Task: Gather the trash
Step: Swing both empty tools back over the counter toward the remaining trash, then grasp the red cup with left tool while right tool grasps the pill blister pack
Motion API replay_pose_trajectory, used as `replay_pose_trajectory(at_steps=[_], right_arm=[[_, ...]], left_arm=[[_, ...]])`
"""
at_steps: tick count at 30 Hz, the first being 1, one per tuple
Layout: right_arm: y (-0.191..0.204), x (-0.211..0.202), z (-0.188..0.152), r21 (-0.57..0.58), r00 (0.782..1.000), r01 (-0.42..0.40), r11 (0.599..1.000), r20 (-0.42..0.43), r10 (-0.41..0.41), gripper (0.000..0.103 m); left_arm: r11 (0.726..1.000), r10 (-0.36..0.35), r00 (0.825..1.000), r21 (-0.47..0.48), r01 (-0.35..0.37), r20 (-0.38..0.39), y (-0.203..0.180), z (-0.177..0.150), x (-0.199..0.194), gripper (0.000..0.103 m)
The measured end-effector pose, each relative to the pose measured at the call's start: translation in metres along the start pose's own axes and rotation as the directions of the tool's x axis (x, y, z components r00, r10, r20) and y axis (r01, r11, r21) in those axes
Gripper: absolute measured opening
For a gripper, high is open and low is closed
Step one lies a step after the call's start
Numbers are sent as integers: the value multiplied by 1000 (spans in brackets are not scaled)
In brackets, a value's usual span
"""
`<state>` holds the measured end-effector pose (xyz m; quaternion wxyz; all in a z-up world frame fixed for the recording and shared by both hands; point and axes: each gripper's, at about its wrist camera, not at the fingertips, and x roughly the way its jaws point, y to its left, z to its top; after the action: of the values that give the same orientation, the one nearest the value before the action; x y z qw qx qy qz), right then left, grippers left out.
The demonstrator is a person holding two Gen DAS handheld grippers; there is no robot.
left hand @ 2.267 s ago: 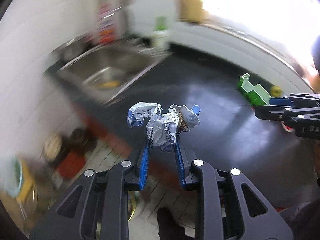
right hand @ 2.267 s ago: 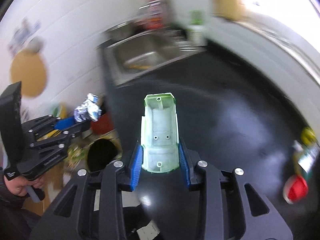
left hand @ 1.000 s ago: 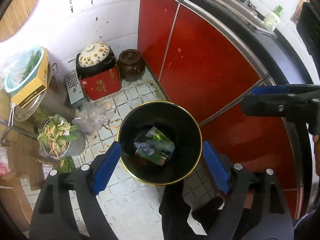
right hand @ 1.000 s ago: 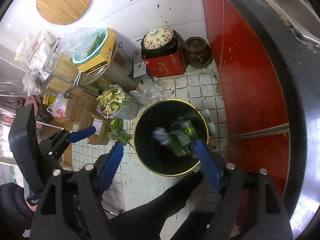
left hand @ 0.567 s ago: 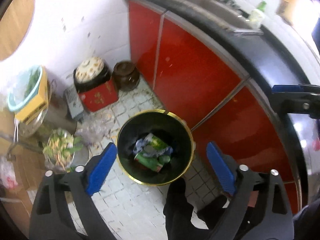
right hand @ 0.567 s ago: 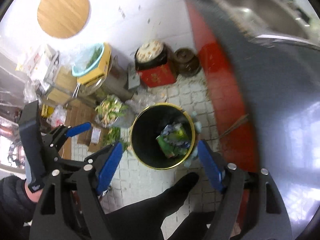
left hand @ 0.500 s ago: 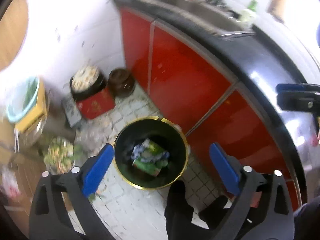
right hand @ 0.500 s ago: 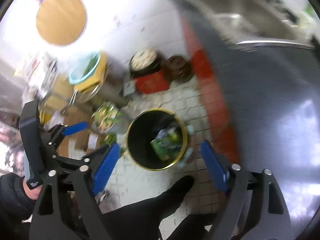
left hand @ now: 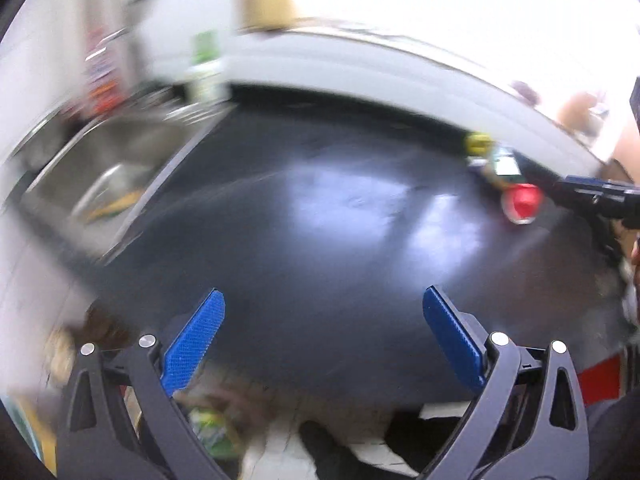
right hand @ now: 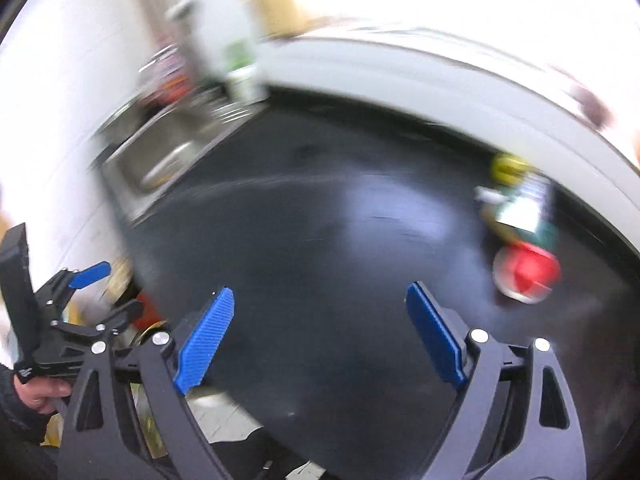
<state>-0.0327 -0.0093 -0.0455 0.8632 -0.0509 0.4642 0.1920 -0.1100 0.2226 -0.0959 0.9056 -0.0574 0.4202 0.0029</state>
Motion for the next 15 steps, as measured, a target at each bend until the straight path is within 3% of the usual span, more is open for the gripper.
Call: replay_pose_trajectory(at_steps=[3, 7, 15], right_arm=[[-67, -25, -15, 119, 996, 81, 990, 27, -85, 85], [-131, -51, -38, 238, 986, 145, 960, 46, -161, 85], [-179, -66, -63, 311, 981, 165, 936, 50, -189, 85]], left_arm=[[992, -102, 995, 74, 102, -4, -57, 27, 21, 96], [970, -178, 984, 161, 180, -28, -127, 53, 39, 96], [934, -226, 971, 266, 238, -73, -203, 62, 57, 96]])
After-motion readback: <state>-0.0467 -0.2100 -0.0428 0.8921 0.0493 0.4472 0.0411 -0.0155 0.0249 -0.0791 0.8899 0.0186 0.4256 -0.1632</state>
